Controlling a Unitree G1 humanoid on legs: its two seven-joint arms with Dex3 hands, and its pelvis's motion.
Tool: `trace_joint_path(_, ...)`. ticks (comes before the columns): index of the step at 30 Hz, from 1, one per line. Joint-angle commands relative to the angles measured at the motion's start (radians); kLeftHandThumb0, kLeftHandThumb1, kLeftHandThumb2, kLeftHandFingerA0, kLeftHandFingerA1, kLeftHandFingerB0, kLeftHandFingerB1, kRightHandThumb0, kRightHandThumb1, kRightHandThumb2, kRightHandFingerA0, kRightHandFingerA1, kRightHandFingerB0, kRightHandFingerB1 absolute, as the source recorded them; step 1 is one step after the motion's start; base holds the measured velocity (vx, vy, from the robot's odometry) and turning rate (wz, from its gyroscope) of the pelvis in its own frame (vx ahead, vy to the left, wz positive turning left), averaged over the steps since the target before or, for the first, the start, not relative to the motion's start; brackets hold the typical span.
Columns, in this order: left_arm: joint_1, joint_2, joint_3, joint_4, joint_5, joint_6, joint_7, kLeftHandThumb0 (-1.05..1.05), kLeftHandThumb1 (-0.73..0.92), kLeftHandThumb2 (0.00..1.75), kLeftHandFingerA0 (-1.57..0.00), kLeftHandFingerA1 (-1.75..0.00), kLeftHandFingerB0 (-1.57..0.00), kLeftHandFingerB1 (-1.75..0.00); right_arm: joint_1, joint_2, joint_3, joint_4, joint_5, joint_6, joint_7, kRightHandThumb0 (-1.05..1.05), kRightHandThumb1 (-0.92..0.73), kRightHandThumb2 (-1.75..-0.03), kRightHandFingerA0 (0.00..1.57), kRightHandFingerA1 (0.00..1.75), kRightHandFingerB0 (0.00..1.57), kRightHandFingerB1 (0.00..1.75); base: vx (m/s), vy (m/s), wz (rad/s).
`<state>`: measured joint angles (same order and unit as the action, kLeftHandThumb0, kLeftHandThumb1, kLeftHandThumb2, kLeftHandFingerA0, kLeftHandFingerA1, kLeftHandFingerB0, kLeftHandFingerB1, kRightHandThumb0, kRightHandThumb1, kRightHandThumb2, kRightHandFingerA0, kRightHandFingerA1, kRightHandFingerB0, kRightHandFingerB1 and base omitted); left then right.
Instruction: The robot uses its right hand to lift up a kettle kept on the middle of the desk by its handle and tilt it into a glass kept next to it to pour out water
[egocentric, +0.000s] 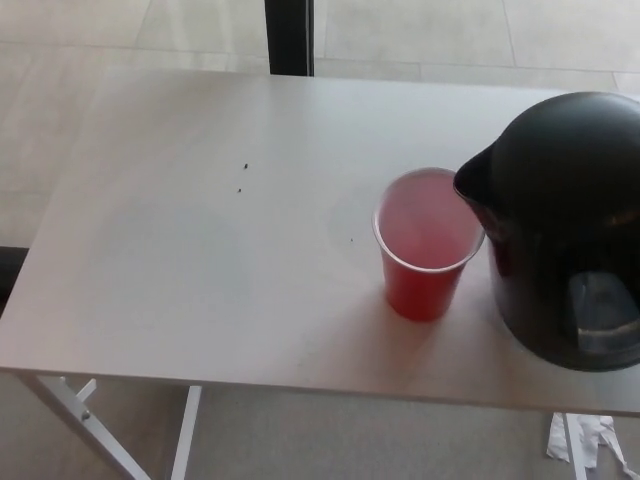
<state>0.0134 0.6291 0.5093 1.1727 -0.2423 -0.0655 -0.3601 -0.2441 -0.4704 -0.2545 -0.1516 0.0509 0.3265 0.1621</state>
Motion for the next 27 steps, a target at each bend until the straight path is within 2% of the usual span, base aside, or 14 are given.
trace_joint_path(1,-0.003,0.021,0.006,-0.009,-0.014,0.003,-0.006,-1.05,0.30,1.14,-1.25,-1.10,-0.89,-1.60,-0.057,0.001,0.042,-0.052,-0.020,0.023,0.003,-0.19,-0.37,-1.35,1.03,1.66,0.92,1.47,0.00,0.000,0.00)
trace_joint_path(6,-0.013,0.022,0.001,0.002,-0.009,0.000,-0.003,-1.05,0.30,1.15,-1.25,-1.08,-0.87,-1.64,-0.066,-0.005,0.065,-0.096,-0.032,0.059,0.020,-0.19,-0.35,-1.33,0.95,1.75,0.84,1.56,0.00,0.000,0.00)
trace_joint_path(7,-0.014,0.020,0.001,-0.001,-0.010,0.001,-0.003,-1.05,0.30,1.15,-1.22,-1.13,-0.87,-1.63,-0.074,-0.006,0.082,-0.129,-0.048,0.112,0.015,-0.25,-0.40,-1.17,1.25,1.39,1.05,1.26,0.00,0.000,0.00)
trace_joint_path(10,-0.012,0.018,-0.005,-0.005,-0.003,-0.007,0.000,-1.05,0.32,1.16,-1.25,-1.08,-0.87,-1.62,-0.088,0.000,0.096,-0.164,-0.057,0.180,0.010,-0.21,-0.41,-1.18,1.26,1.41,1.05,1.27,0.00,0.000,0.00)
trace_joint_path(11,-0.012,0.018,-0.010,-0.003,0.002,-0.014,0.003,-1.05,0.33,1.16,-1.23,-1.09,-0.84,-1.63,-0.095,-0.003,0.102,-0.166,-0.064,0.197,0.014,-0.18,-0.38,-1.24,0.95,1.75,0.80,1.60,0.00,0.000,0.00)
trace_joint_path(13,-0.011,0.020,-0.010,-0.006,-0.001,-0.015,-0.001,-1.05,0.33,1.16,-1.26,-1.06,-0.86,-1.62,-0.110,-0.014,0.114,-0.155,-0.077,0.202,0.026,-0.20,-0.42,-1.14,0.95,1.75,0.77,1.59,0.00,0.000,0.00)
trace_joint_path(14,-0.013,0.022,-0.010,-0.006,-0.003,-0.011,0.000,-0.21,-0.09,0.82,-1.25,-1.16,-1.12,-1.14,-0.119,-0.021,0.123,-0.157,-0.089,0.216,0.030,-0.22,-0.41,-1.13,0.95,1.75,0.76,1.56,0.00,0.000,0.00)
trace_joint_path(15,-0.015,0.023,-0.005,-0.008,-0.011,-0.002,-0.003,-1.05,0.29,1.13,-1.34,-0.97,-0.92,-1.60,-0.131,-0.032,0.134,-0.164,-0.100,0.234,0.036,-0.21,-0.39,-1.19,0.94,1.75,0.78,1.52,0.00,0.000,0.00)
trace_joint_path(16,-0.015,0.023,0.003,-0.011,-0.020,0.004,-0.011,-1.05,0.29,1.13,-1.34,-0.97,-0.92,-1.60,-0.138,-0.035,0.137,-0.172,-0.101,0.248,0.039,-0.21,-0.39,-1.19,0.94,1.75,0.78,1.52,0.00,0.000,0.00)
trace_joint_path(17,-0.013,0.025,0.001,-0.018,-0.019,0.012,-0.007,-0.21,-0.10,0.81,-1.25,-1.16,-1.14,-1.15,-0.168,-0.046,0.158,-0.186,-0.117,0.278,0.042,-0.19,-0.42,-1.21,0.96,1.75,0.81,1.44,0.00,0.000,0.00)
trace_joint_path(18,-0.016,0.026,-0.001,-0.016,-0.017,0.016,-0.001,-1.05,0.28,1.15,-1.31,-1.03,-0.87,-1.66,-0.180,-0.070,0.182,-0.193,-0.142,0.271,0.053,-0.12,-0.44,-1.20,1.00,1.74,0.79,1.36,0.00,0.000,0.00)
trace_joint_path(23,-0.012,0.028,-0.020,-0.023,0.002,-0.002,0.007,-1.05,0.35,1.17,-1.25,-1.06,-0.84,-1.61,-0.230,-0.132,0.243,-0.200,-0.186,0.289,0.086,-0.24,-0.46,-1.05,1.22,1.35,0.91,1.08,0.00,0.000,0.00)
trace_joint_path(24,-0.013,0.029,-0.023,-0.023,0.003,-0.004,0.008,-1.05,0.35,1.17,-1.20,-1.11,-0.83,-1.62,-0.253,-0.135,0.251,-0.191,-0.188,0.283,0.089,-0.18,-0.50,-0.93,0.89,1.75,0.87,1.04,0.00,0.000,0.00)
trace_joint_path(27,-0.019,0.028,-0.018,-0.023,-0.005,0.009,0.010,-1.05,0.33,1.17,-1.22,-1.09,-0.83,-1.63,-0.289,-0.164,0.282,-0.169,-0.213,0.250,0.107,-0.22,-0.48,-0.98,0.92,1.75,0.89,1.02,0.00,0.000,0.00)
